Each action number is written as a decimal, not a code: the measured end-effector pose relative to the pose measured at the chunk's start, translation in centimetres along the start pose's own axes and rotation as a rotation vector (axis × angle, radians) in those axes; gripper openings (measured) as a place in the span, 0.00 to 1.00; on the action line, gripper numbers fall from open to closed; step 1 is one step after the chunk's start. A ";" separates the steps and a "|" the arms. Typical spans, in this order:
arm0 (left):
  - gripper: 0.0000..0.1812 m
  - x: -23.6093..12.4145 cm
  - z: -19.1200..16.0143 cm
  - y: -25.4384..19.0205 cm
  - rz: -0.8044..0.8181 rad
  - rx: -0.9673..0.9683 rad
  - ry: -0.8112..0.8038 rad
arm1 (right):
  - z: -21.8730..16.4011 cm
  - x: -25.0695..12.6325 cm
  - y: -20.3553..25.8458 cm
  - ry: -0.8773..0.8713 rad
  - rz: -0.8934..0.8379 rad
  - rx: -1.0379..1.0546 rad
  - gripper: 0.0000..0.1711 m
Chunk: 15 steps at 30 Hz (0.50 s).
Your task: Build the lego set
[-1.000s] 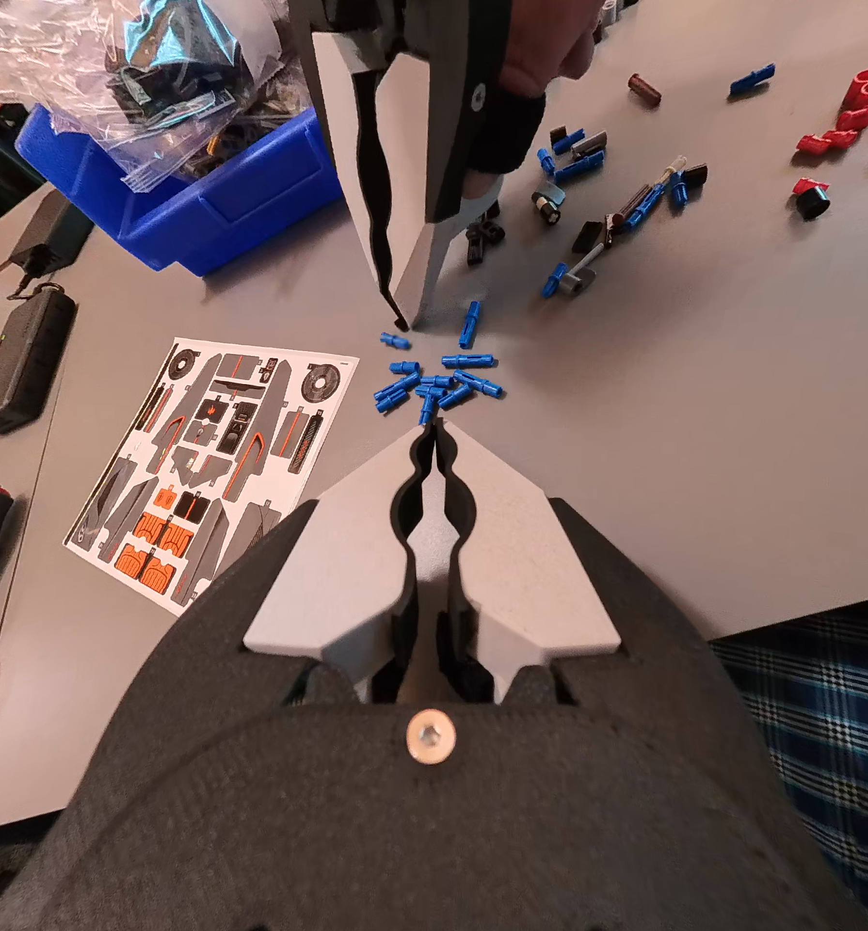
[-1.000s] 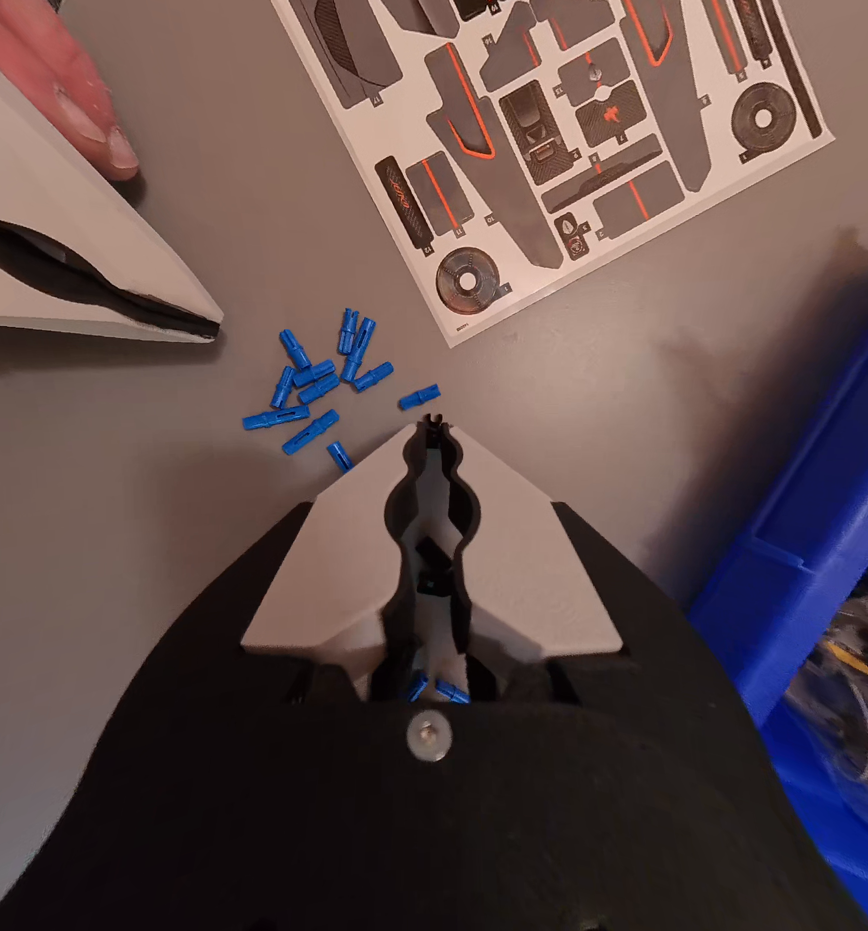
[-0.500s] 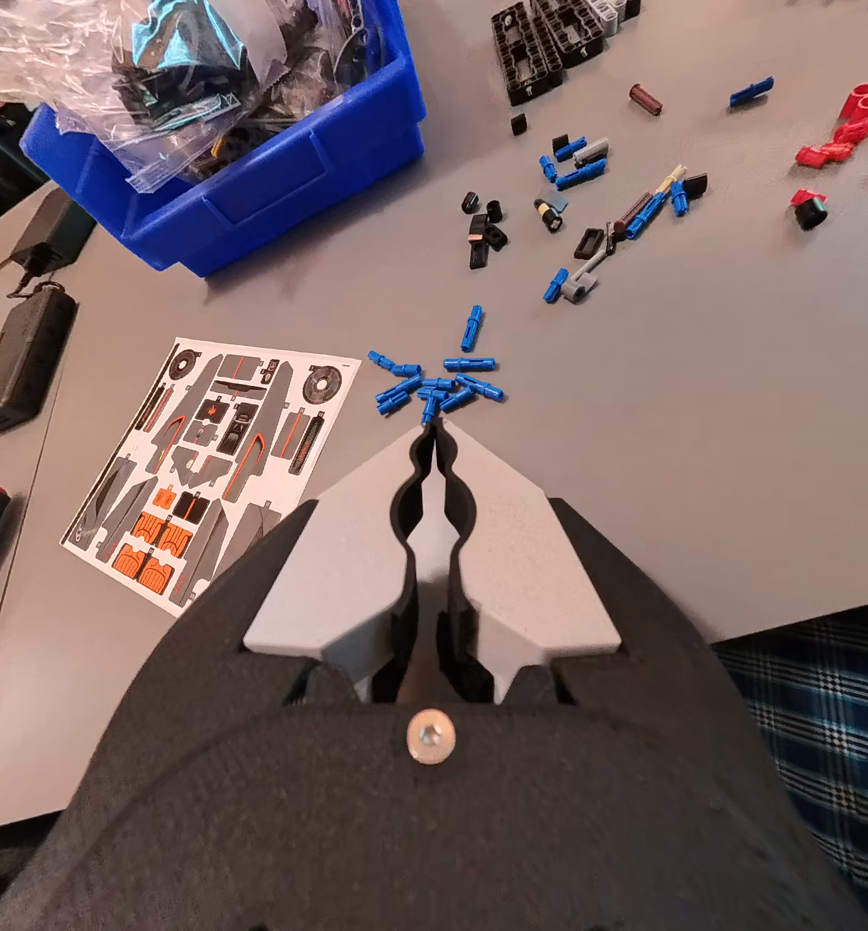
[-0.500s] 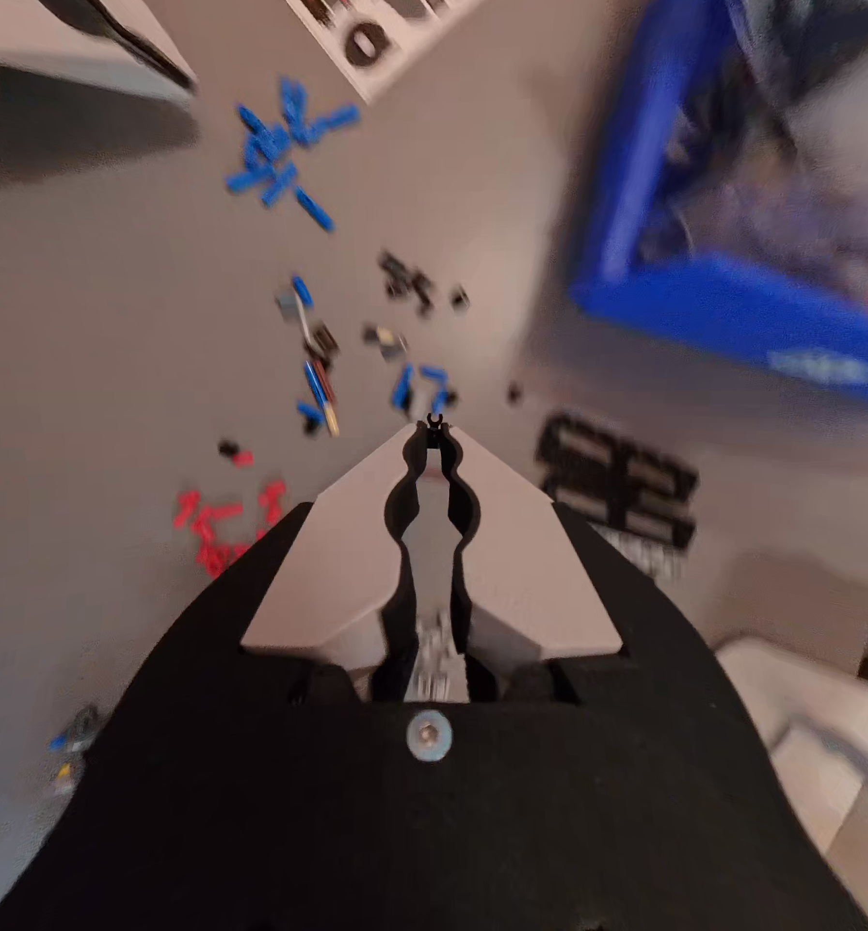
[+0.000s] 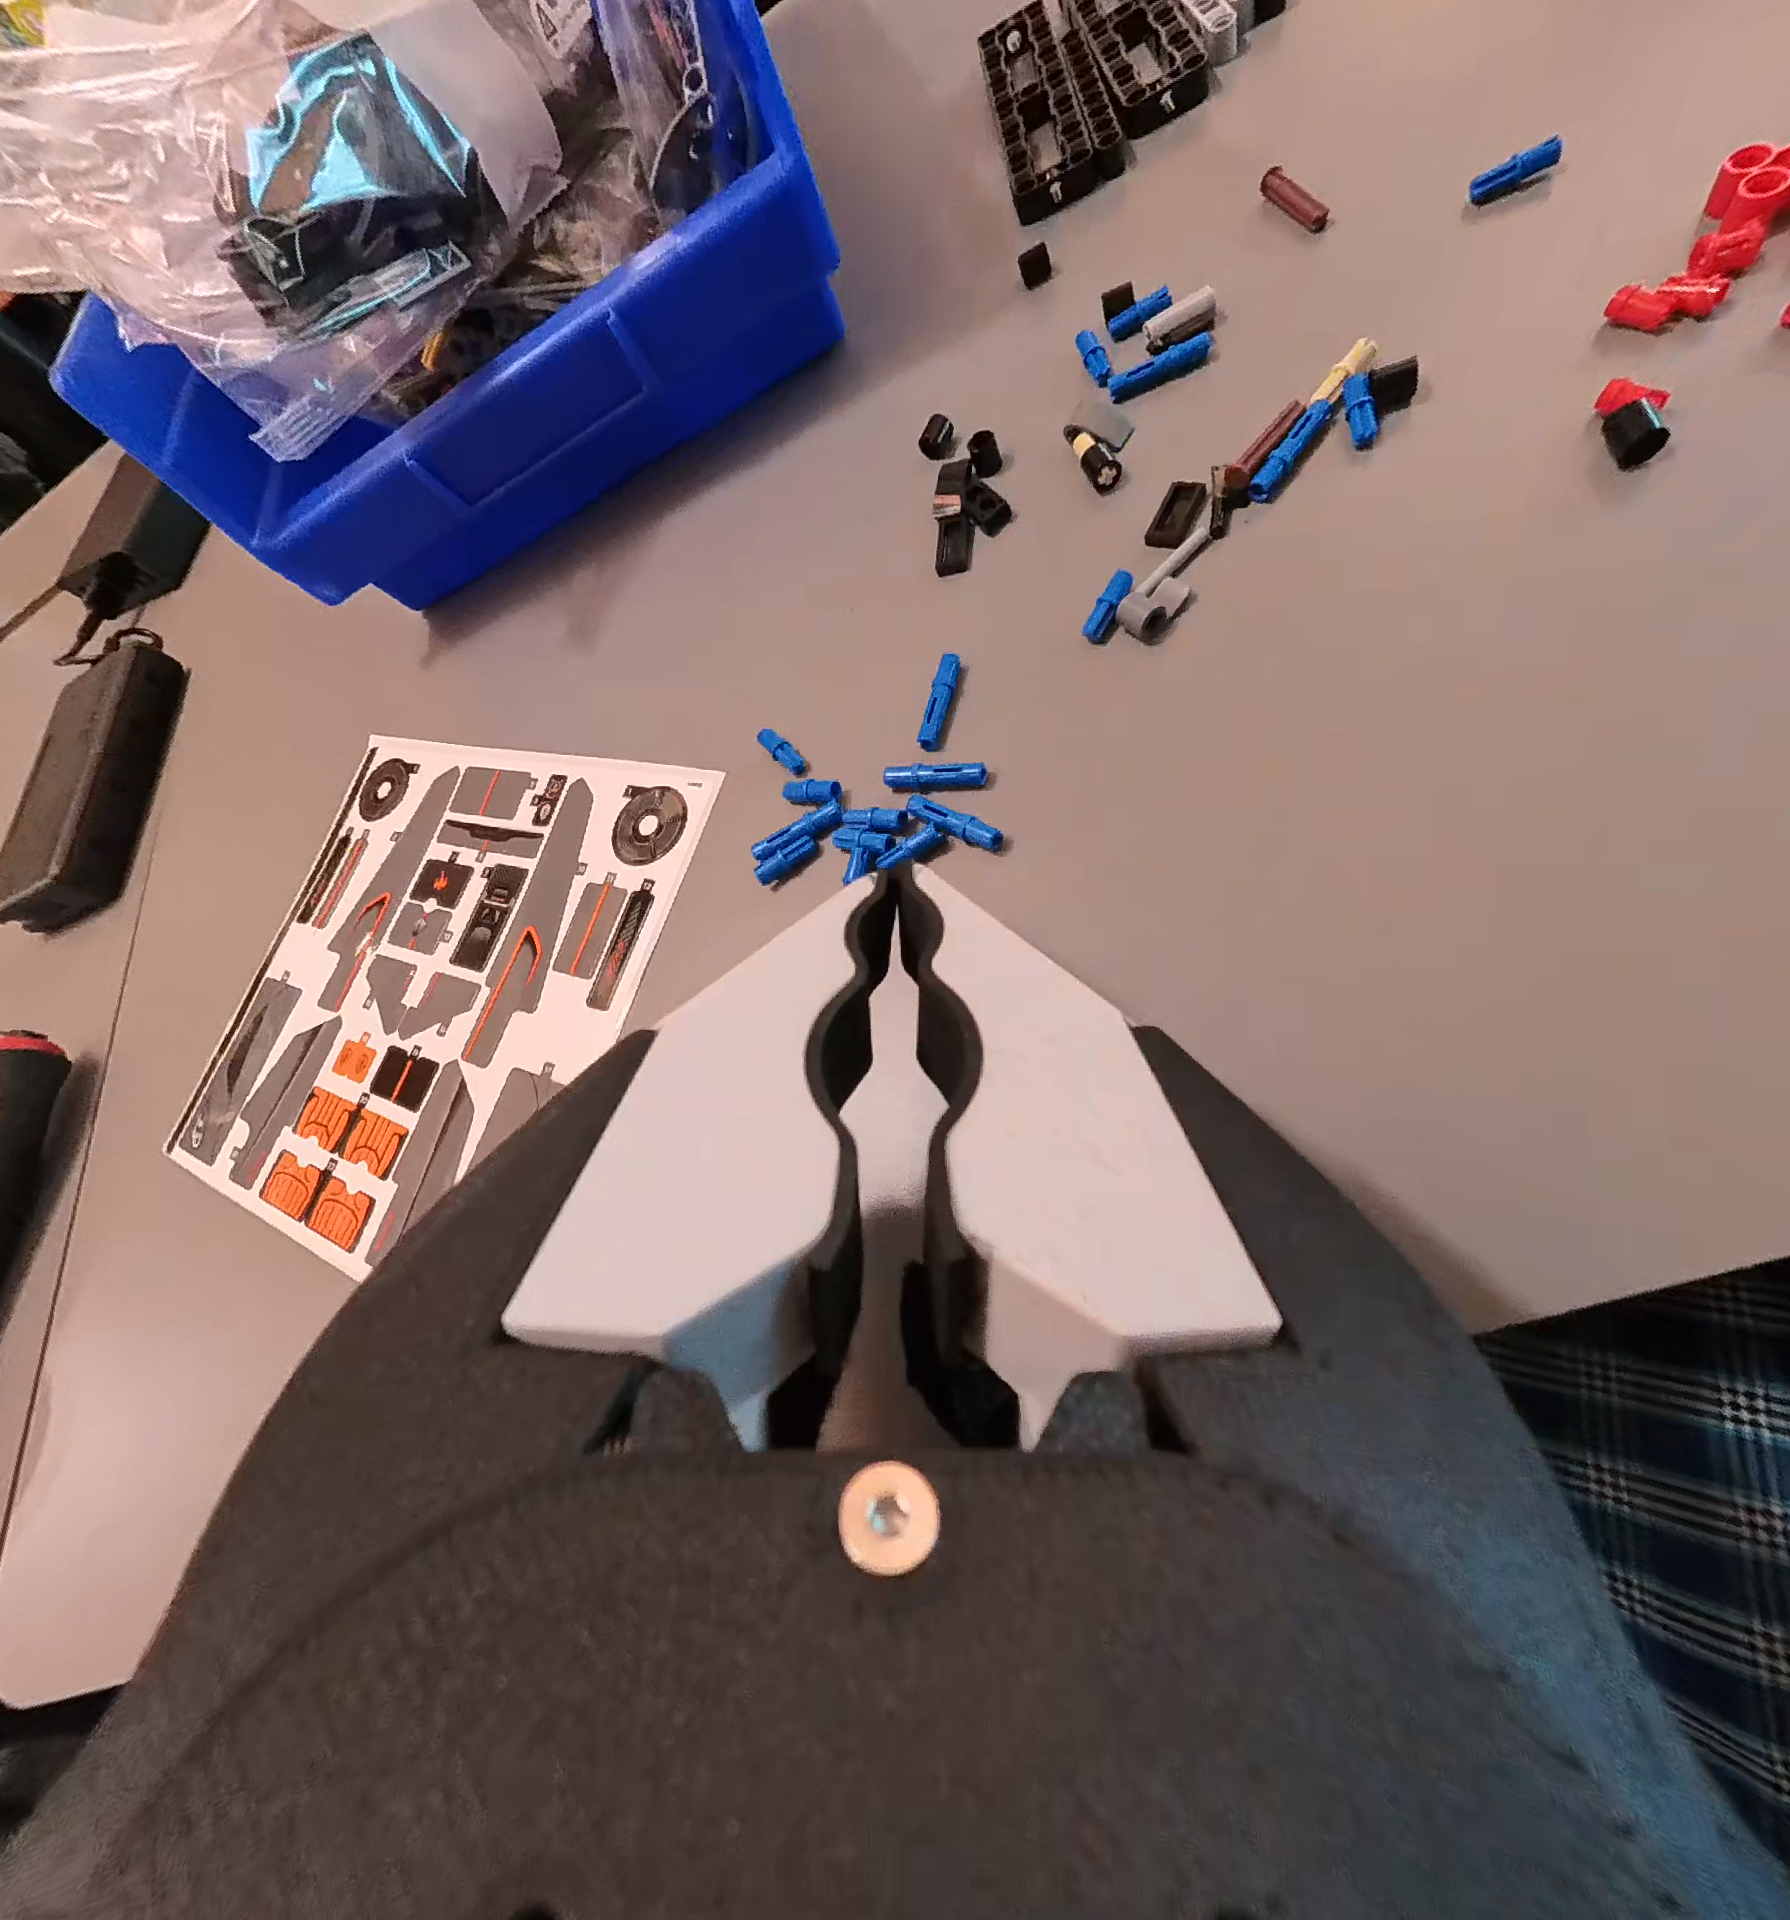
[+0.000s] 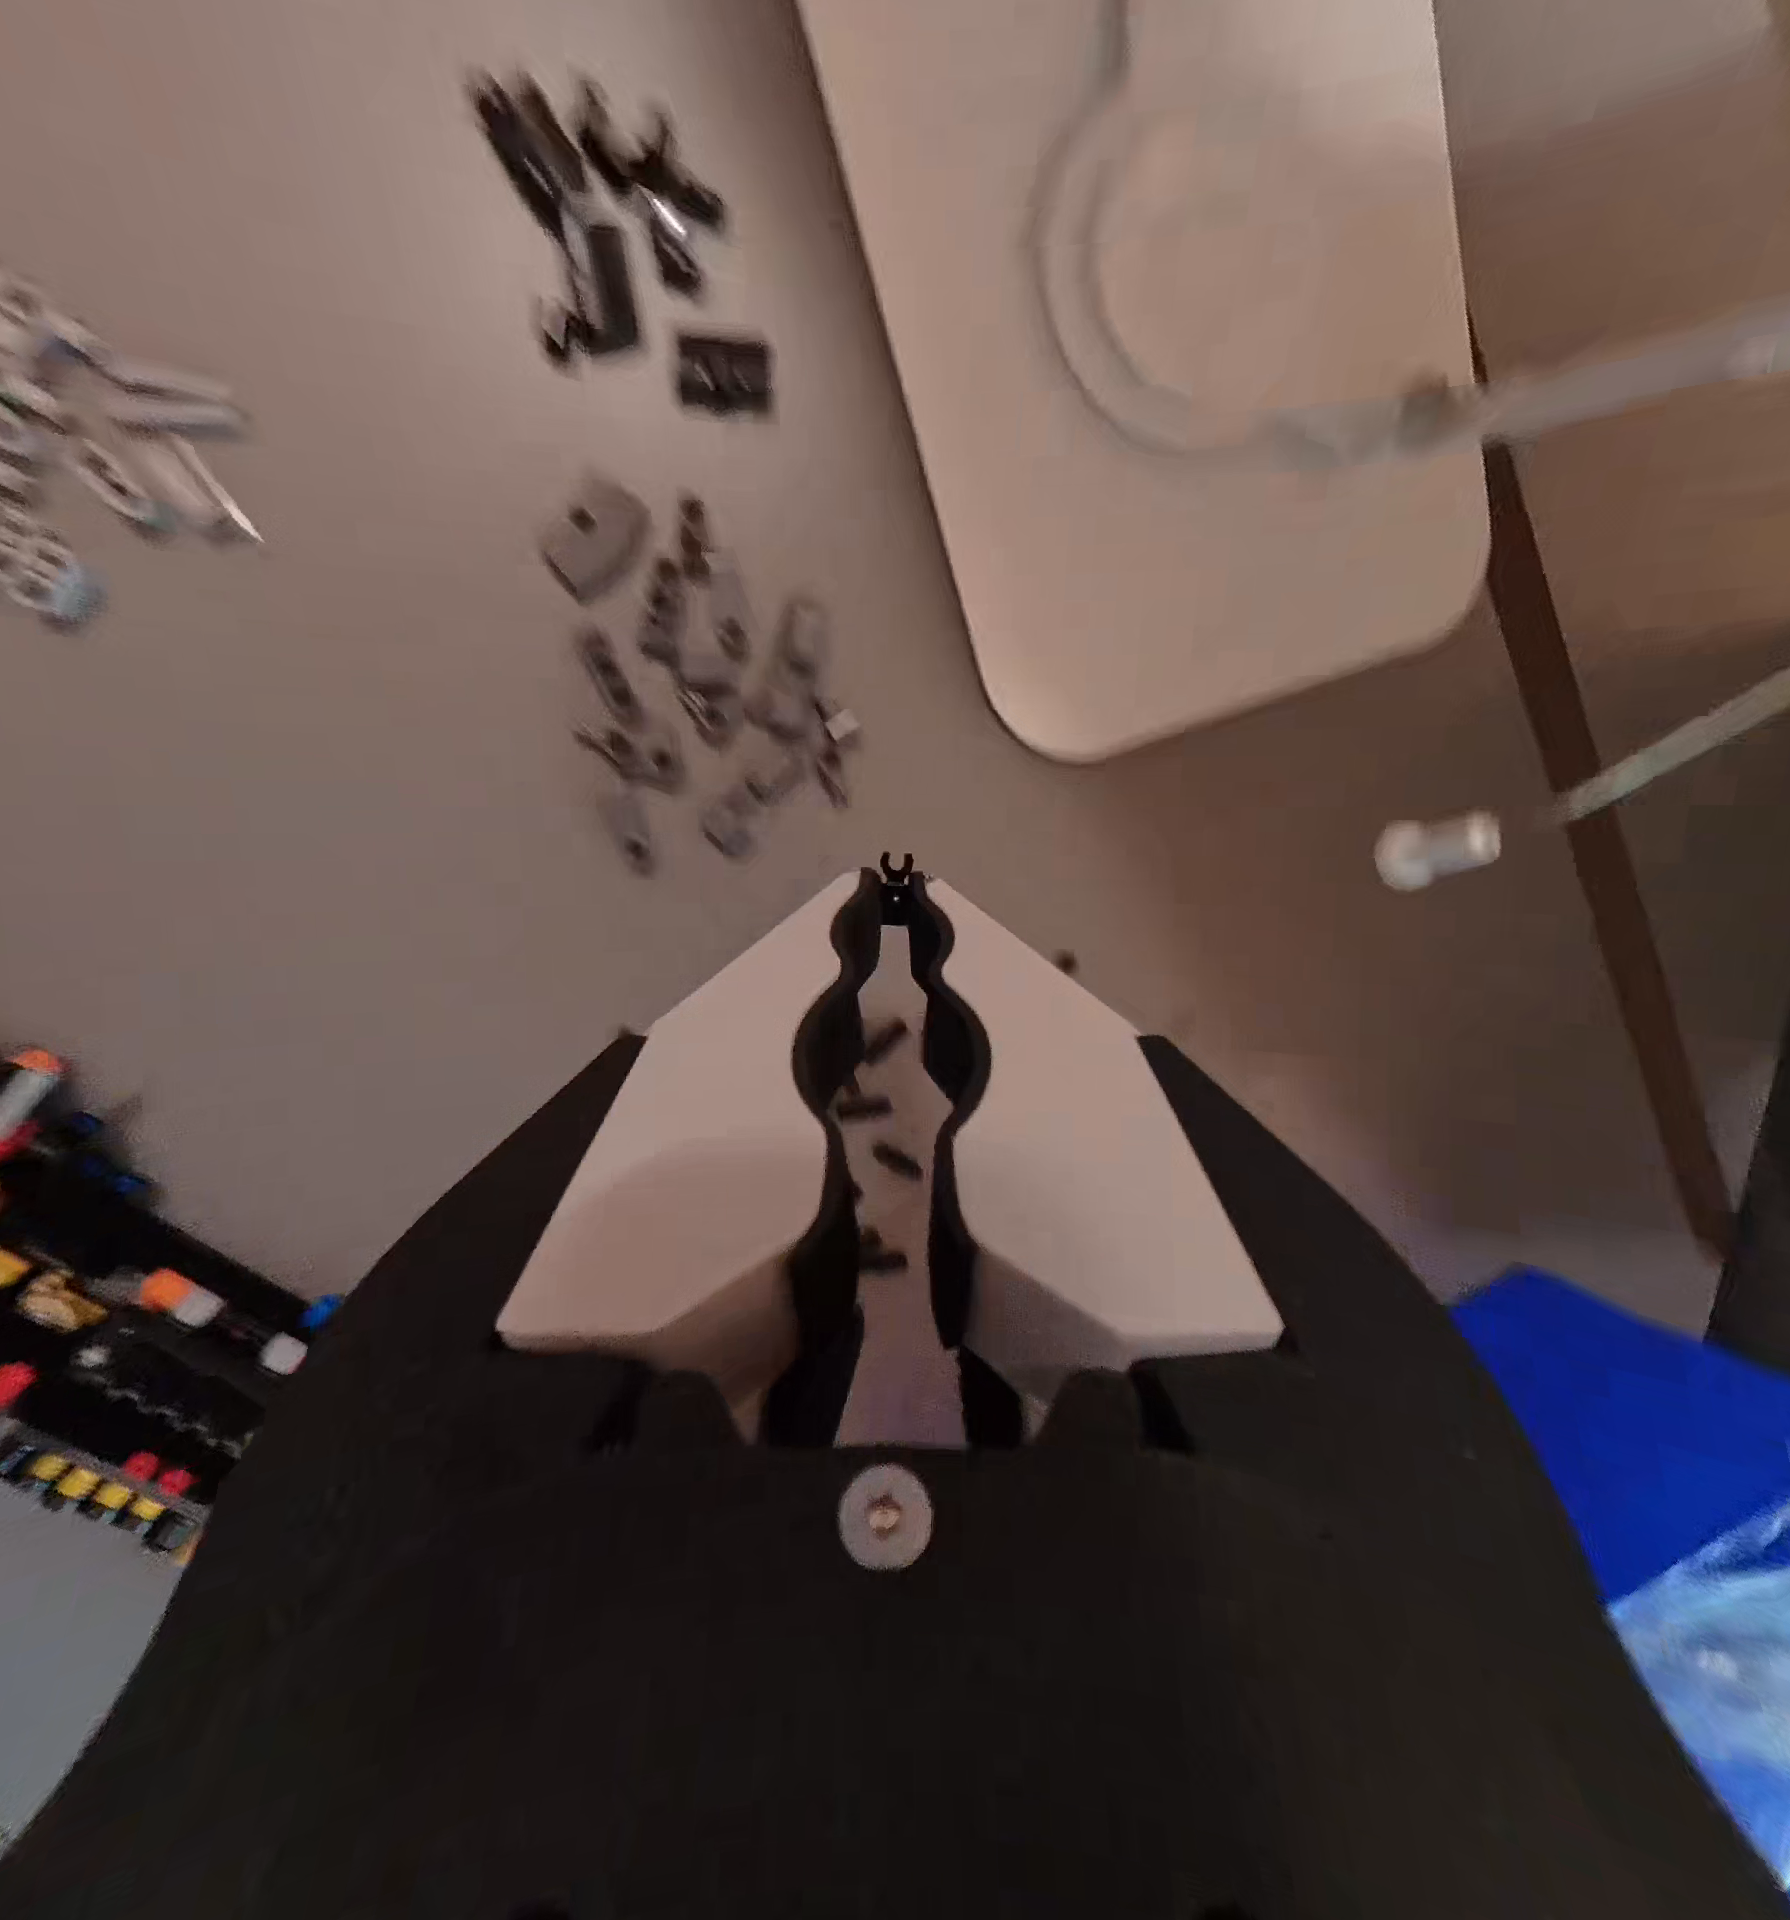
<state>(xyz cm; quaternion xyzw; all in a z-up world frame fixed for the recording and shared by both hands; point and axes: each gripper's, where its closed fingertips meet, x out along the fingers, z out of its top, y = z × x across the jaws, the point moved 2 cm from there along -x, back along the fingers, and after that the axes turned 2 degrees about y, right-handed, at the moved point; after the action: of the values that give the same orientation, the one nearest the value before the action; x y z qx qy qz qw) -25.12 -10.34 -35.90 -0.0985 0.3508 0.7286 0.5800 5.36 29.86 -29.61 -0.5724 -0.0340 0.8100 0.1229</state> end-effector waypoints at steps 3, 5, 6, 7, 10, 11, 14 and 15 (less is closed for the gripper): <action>0.00 0.2 0.0 -0.2 -0.004 0.008 0.005 | -3.9 0.9 -1.2 0.054 0.005 0.087 0.01; 0.00 0.2 -0.1 -0.4 -0.008 0.010 0.007 | -6.2 2.0 -1.3 0.094 0.015 0.125 0.01; 0.00 0.3 -0.1 -0.4 -0.010 0.011 0.008 | -7.3 2.5 -1.3 0.122 0.012 0.149 0.01; 0.00 0.3 -0.1 -0.4 -0.009 0.014 0.009 | -8.3 2.9 -1.6 0.151 -0.005 0.177 0.02; 0.00 0.2 0.0 -0.3 -0.003 0.014 0.009 | -9.8 3.8 -1.8 0.158 0.000 0.232 0.03; 0.00 0.1 0.0 -0.3 -0.002 0.014 0.008 | -10.0 3.9 -1.9 0.156 -0.003 0.238 0.03; 0.00 0.2 -0.1 -0.3 -0.004 0.016 0.010 | -10.6 4.3 -1.9 0.178 0.010 0.256 0.08; 0.00 0.2 -0.1 -0.4 -0.006 0.015 0.010 | -10.6 4.3 -1.8 0.180 0.022 0.264 0.10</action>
<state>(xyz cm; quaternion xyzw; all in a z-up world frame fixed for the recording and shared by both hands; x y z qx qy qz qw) -24.87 -10.21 -36.26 -0.0989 0.3591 0.7236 0.5812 14.26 31.71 -36.81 -0.6219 0.0901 0.7542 0.1905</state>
